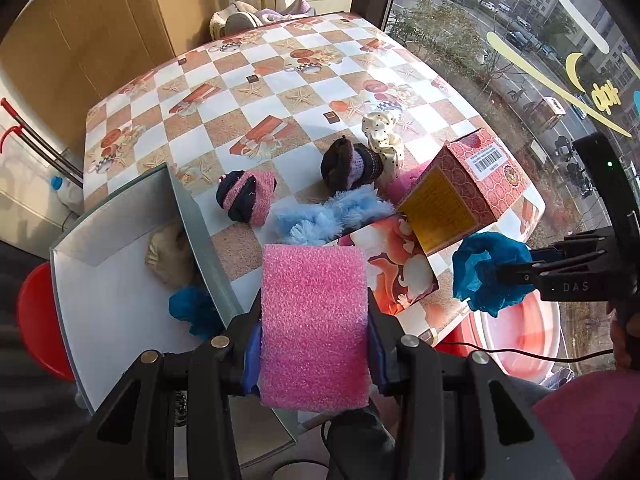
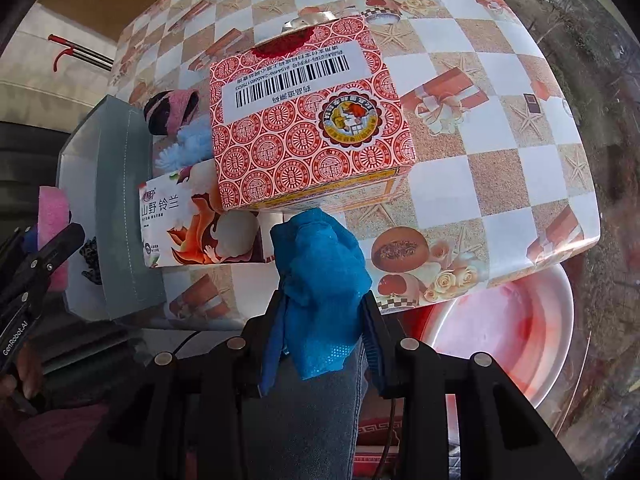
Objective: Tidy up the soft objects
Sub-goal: 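Carry the pink sponge and blue cloth over the white box with both tools, then open both tools to release the sponge and blue cloth into the box, then withdraw both tools from the box toward the remaining items, then grasp the purple knit hat with the left tool while the right tool grasps the polka-dot bow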
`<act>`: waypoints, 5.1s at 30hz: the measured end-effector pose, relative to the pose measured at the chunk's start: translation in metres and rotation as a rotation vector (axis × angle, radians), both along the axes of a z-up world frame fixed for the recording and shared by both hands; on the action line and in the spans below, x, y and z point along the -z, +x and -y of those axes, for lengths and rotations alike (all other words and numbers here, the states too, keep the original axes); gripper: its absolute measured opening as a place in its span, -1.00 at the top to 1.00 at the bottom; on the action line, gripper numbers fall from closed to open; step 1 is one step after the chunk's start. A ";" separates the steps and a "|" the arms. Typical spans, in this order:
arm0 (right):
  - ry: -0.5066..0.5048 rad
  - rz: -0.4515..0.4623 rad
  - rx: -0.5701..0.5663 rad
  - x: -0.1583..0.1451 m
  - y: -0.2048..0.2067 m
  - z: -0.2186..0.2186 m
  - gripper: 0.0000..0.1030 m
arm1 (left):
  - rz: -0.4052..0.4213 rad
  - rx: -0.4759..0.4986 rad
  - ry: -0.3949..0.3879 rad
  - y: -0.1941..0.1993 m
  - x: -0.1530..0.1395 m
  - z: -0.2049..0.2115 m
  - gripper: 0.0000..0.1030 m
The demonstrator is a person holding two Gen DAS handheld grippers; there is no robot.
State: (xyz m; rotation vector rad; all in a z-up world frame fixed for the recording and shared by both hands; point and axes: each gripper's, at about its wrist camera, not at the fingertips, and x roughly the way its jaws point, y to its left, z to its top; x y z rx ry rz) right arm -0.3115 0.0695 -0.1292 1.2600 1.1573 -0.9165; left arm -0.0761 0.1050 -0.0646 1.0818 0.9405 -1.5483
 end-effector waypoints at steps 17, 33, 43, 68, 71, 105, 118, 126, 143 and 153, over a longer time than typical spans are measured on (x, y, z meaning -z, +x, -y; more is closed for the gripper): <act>-0.036 0.084 0.002 -0.026 0.018 -0.004 0.41 | -0.004 -0.125 -0.018 0.037 -0.005 -0.011 0.10; -0.145 0.202 -0.204 -0.089 0.121 0.026 0.41 | 0.024 -0.333 -0.062 0.085 -0.011 -0.019 0.10; -0.180 0.246 -0.463 -0.102 0.230 0.028 0.41 | 0.071 -0.597 -0.031 0.142 0.001 -0.046 0.10; -0.138 0.207 -0.698 -0.085 0.324 0.021 0.40 | 0.053 -0.787 0.050 0.178 0.026 -0.061 0.10; -0.131 0.204 -0.706 -0.082 0.326 0.021 0.40 | 0.053 -0.790 0.056 0.178 0.027 -0.059 0.10; -0.145 0.093 -0.630 -0.070 0.315 0.040 -0.98 | 0.013 -0.800 0.054 0.177 0.029 -0.054 -1.00; -0.136 0.104 -0.601 -0.069 0.303 0.042 -0.98 | 0.029 -0.782 0.058 0.168 0.026 -0.051 -1.00; -0.126 0.121 -0.571 -0.069 0.291 0.047 -0.98 | 0.042 -0.752 0.051 0.157 0.022 -0.045 -1.00; -0.089 0.127 -0.261 -0.104 0.151 0.116 -0.98 | 0.018 -0.423 0.009 0.074 -0.002 0.044 -1.00; -0.032 0.016 -0.007 -0.074 0.024 0.171 -0.98 | 0.076 -0.126 0.101 -0.017 0.042 0.128 -1.00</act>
